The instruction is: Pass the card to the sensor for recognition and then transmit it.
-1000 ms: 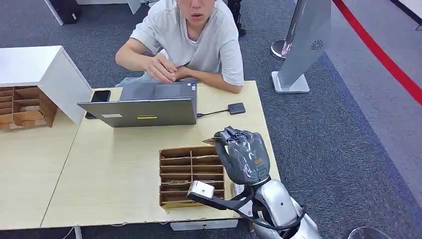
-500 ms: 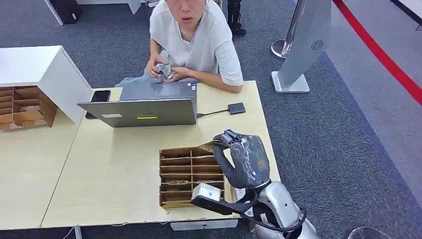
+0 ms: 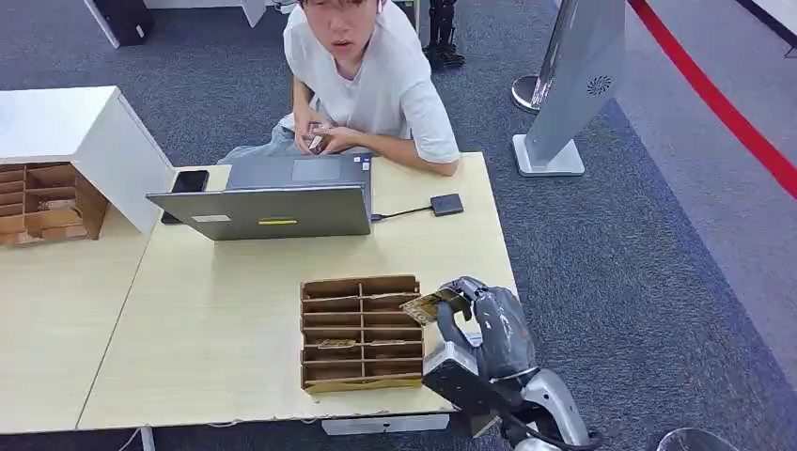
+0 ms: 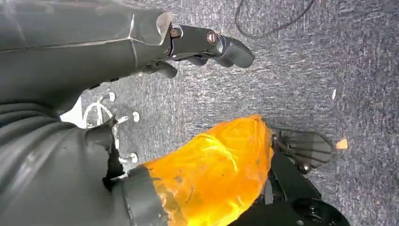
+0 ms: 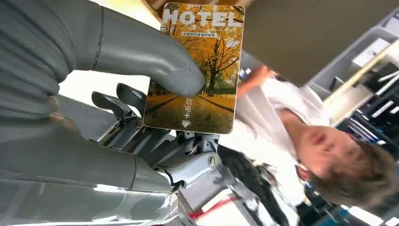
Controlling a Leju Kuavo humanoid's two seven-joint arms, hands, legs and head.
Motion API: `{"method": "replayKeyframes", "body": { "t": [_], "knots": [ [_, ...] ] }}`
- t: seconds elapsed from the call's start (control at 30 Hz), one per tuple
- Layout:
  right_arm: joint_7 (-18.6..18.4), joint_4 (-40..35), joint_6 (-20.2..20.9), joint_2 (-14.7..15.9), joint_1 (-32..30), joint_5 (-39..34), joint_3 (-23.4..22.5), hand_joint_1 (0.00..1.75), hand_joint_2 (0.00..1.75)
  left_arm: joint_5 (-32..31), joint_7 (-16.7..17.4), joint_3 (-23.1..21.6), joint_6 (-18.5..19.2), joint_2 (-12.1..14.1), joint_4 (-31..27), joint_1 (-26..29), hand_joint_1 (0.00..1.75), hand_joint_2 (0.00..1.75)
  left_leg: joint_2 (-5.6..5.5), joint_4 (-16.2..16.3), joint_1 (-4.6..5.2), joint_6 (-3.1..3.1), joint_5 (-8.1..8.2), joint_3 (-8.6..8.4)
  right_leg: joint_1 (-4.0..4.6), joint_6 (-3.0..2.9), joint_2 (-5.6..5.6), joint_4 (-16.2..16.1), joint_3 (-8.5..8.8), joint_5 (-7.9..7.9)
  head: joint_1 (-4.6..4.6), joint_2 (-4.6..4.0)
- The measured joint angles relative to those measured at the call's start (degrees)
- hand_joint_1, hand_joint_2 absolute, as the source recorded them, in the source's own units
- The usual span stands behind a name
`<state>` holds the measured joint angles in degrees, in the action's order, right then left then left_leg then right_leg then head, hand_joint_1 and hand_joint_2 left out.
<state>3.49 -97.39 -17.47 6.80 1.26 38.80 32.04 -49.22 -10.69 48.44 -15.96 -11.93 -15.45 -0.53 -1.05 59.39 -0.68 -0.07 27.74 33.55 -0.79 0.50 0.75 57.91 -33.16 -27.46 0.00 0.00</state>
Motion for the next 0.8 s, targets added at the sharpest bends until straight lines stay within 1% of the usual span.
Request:
{"method": "replayKeyframes", "body": {
  "t": [0.17, 0.37, 0.67, 0.8],
  "knots": [
    [0.55, 0.24, 1.91, 0.02, -1.85, -3.42, -2.12, 1.75, 1.75, -0.17, -0.26, 0.37, -0.17, -0.07, 0.00, 0.06, 0.00, 0.00, 0.00, 0.00, 0.00, 0.00, 0.00, 0.00, 0.00, 0.00, 0.00, 0.00, 0.00, 0.00, 0.00, 0.00],
    [0.46, 1.33, 3.04, 0.02, -3.12, -5.29, -3.46, 1.75, 1.75, -0.22, -0.44, 0.72, -0.57, -0.07, 0.00, 0.04, 0.00, 0.00, 0.00, 0.00, 0.00, 0.00, 0.00, 0.00, 0.00, 0.00, 0.00, 0.00, 0.00, 0.00, 0.00, 0.00],
    [-1.68, 3.74, 4.83, 0.02, -4.00, -6.49, -4.24, 1.75, 1.75, -0.52, -0.63, 1.36, -1.18, -0.07, 0.00, 0.00, 0.00, 0.00, 0.00, 0.00, 0.00, 0.00, 0.00, 0.00, 0.00, 0.00, 0.00, 0.00, 0.00, 0.00, 0.00, 0.00],
    [-2.84, 5.09, 5.01, 0.07, -4.27, -6.39, -4.44, 1.75, 1.75, -0.66, -0.79, 1.38, -1.27, -0.07, 0.00, -0.01, 0.00, 0.00, 0.00, 0.00, 0.00, 0.00, 0.00, 0.00, 0.00, 0.00, 0.00, 0.00, 0.00, 0.00, 0.02, 0.00]
  ]
}}
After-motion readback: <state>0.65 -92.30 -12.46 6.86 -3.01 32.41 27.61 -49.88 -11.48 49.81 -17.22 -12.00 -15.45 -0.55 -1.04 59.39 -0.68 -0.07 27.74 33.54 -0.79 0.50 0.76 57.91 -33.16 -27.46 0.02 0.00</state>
